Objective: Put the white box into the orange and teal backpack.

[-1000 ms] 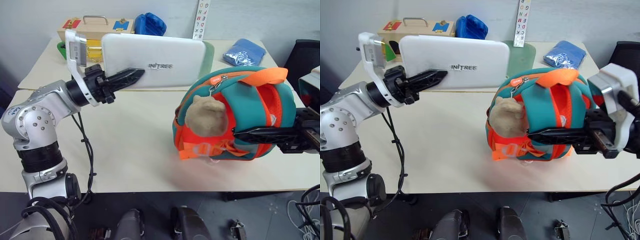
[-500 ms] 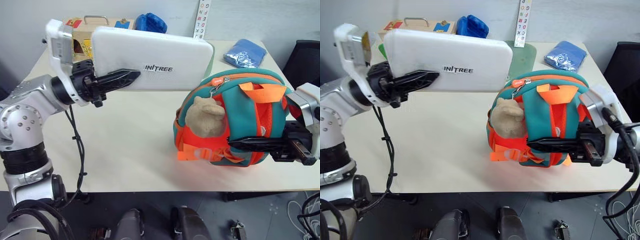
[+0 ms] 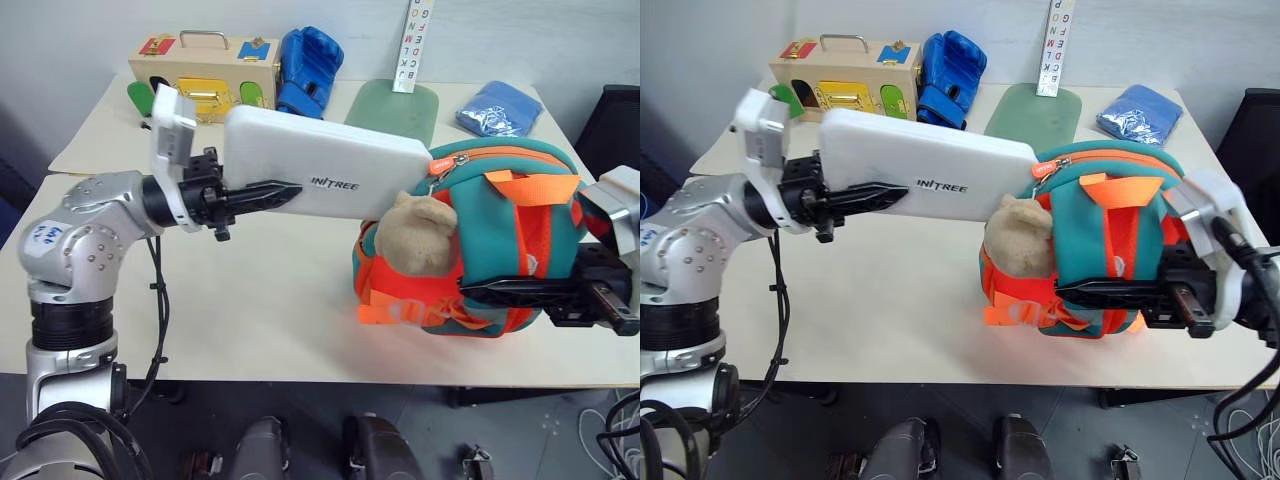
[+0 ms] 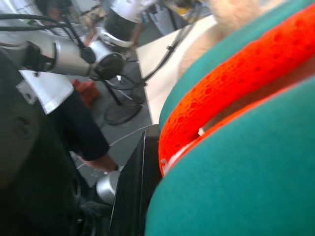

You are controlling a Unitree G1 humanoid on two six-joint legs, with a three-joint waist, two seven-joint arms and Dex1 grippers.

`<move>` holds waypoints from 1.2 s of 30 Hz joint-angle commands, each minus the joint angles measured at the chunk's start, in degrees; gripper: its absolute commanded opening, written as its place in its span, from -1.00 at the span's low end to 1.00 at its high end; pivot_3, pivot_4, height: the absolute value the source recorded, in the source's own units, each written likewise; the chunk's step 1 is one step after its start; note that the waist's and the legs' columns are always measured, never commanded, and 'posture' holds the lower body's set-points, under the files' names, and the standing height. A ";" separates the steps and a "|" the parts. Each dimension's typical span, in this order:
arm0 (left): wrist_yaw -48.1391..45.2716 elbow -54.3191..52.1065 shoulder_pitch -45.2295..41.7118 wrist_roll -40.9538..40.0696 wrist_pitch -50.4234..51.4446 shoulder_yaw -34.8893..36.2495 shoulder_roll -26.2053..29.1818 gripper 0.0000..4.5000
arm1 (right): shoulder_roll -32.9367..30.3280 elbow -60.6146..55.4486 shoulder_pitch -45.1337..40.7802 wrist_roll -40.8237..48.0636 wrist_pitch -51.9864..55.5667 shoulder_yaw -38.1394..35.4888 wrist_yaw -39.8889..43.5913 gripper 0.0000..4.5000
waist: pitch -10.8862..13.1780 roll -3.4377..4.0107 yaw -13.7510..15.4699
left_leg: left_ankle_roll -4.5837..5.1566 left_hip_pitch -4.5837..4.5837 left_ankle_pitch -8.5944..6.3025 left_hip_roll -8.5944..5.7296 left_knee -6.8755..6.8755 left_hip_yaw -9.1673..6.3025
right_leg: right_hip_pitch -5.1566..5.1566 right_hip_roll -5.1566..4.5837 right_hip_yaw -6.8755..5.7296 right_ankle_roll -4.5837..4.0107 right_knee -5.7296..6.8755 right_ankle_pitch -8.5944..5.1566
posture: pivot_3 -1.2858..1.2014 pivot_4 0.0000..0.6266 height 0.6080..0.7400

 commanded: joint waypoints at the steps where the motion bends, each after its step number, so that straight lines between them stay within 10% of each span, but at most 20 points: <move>1: -3.49 1.34 -2.35 2.64 -3.47 -2.48 0.47 -0.40 | -1.34 -2.21 0.47 3.21 0.28 -3.64 1.03 -0.99 | 0.00 0.00 0.05 | 0.02 0.00 -0.01 0.00 0.00 -0.01 | 0.02 0.00 -0.01 0.00 -0.02 0.00 | 0.03 -0.52 1.00; 16: -0.59 16.79 -10.27 17.59 -15.24 -18.41 -22.42 -0.40 | 3.53 -4.40 -5.19 3.08 -4.26 3.94 -7.35 -0.99 | 0.01 -0.02 0.12 | 0.16 -0.06 -0.06 -0.05 0.07 -0.03 | 0.04 -0.02 -0.03 0.06 -0.09 0.03 | 0.03 -0.52 1.00; 21: 1.56 22.04 -11.02 20.91 -17.48 -19.62 -28.69 0.28 | 5.36 -4.44 -5.02 -0.19 -5.87 6.48 -9.26 -1.00 | 0.01 -0.02 -0.19 | 0.18 -0.08 -0.06 -0.05 0.09 -0.01 | 0.03 -0.01 -0.02 0.10 -0.11 0.05 | 0.03 -0.52 1.00; 27: 0.53 11.41 -6.22 18.42 -11.90 -14.98 -21.17 0.99 | 6.51 -4.75 -2.73 -1.44 -6.32 6.64 -10.58 -1.00 | 0.01 -0.01 -0.52 | 0.15 -0.01 -0.03 0.07 0.00 -0.02 | 0.01 0.08 -0.01 0.08 -0.05 0.04 | 0.03 -0.52 1.00; 36: -2.12 -7.79 -2.13 -0.57 7.05 0.84 -2.79 0.99 | 8.59 -4.94 -0.05 -4.46 -7.54 8.41 -11.48 -1.00 | 0.01 -0.01 -0.60 | 0.04 -0.02 0.03 0.06 0.03 -0.06 | 0.02 0.02 -0.01 0.06 0.00 0.03 | 0.03 -0.52 1.00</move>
